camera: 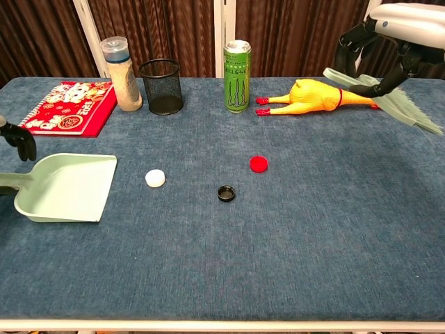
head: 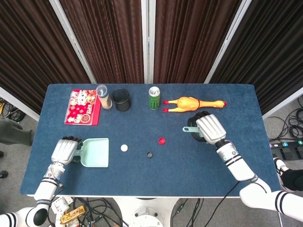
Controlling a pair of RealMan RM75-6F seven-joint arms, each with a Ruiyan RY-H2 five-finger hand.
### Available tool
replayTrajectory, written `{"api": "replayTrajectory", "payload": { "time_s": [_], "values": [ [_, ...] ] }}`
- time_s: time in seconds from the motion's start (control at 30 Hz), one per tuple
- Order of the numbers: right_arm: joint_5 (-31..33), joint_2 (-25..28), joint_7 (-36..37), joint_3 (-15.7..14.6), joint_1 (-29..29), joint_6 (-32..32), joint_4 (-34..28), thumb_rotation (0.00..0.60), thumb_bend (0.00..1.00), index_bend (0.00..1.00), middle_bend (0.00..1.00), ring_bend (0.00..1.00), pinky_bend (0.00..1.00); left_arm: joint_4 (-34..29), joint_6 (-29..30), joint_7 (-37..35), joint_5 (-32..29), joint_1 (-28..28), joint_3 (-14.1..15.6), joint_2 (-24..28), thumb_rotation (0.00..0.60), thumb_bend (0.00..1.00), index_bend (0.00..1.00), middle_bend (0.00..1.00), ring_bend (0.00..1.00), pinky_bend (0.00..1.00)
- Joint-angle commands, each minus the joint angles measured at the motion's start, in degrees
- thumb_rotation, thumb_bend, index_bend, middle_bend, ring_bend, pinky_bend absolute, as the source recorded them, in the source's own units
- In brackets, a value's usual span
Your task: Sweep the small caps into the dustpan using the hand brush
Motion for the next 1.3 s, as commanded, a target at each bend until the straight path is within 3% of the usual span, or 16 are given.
{"api": "replayTrajectory", "payload": {
  "time_s": [0.03, 0.83, 1.07, 1.3],
  "values": [
    [0.0, -0.3, -0.2, -0.3, 0.1, 0.1, 0.2, 0.6, 0.41, 0.69, 0.62, 0.31, 0.29, 0.4, 0.4, -0.8, -0.2, 0.5, 0.4, 0.0, 0.6, 0.19, 0.4, 0.37, 0.27, 0.3],
    [-0.1, -3.0, 0.6, -2.6, 1.3, -1.1, 1.4, 0.6, 0.42, 0.69, 0.62, 0.31, 0.29, 6.5, -1.8, -5.0, -0.1, -0.5, 0.9, -2.5, 0.6, 0.34, 0.54, 0.51, 0.39, 0.33],
    [-2.7, -6.4, 8.6, -2.6, 2.6, -2.1, 4.5, 0.6, 0.48, 0.7, 0.63, 0.31, 0.29, 5.3, -2.7, -4.8, 0.6, -1.2, 1.2, -1.5, 0.6, 0.37, 0.56, 0.53, 0.41, 0.34],
    [-8.9, -14.0, 19.7, -3.6, 5.6, -1.8, 12.8, 0.6, 0.54, 0.72, 0.63, 0.31, 0.29, 3.0, -5.5, -3.4, -0.8, -3.5, 0.4, 0.3, 0.6, 0.38, 0.57, 0.53, 0.41, 0.34]
  ]
}}
